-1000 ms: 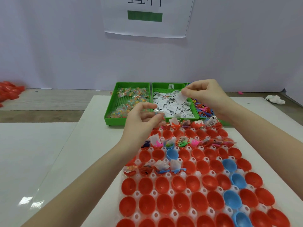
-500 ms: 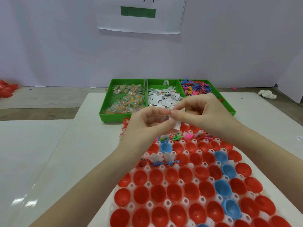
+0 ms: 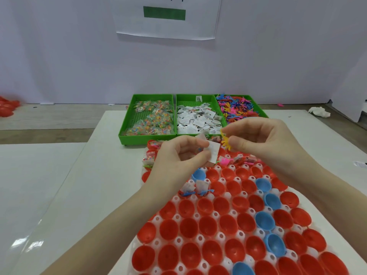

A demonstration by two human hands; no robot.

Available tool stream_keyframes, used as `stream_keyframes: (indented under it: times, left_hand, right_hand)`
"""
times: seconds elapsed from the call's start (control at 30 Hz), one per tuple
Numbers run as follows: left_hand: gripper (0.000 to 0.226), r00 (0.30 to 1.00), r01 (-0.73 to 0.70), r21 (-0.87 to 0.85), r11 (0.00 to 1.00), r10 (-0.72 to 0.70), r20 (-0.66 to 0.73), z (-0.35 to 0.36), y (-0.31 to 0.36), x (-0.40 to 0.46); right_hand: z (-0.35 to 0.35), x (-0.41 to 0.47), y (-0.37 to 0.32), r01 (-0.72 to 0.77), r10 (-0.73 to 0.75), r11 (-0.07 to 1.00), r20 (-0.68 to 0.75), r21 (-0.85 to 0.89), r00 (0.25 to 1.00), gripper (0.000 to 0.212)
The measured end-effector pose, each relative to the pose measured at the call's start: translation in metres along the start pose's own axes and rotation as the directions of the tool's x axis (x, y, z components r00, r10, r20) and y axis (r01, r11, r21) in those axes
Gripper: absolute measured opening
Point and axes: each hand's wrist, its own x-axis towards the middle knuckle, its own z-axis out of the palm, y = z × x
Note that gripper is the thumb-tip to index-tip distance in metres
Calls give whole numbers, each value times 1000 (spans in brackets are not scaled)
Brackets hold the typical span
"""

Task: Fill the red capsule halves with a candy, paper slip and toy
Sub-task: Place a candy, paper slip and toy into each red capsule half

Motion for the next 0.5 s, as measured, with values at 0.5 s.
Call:
stream_keyframes:
  times: [0.5]
  left_hand:
    - [17, 987, 34, 65, 997, -44, 153, -8, 7, -6]
  right_hand:
    - [-14, 0, -22, 226, -81, 937, 461, -268, 884, 40]
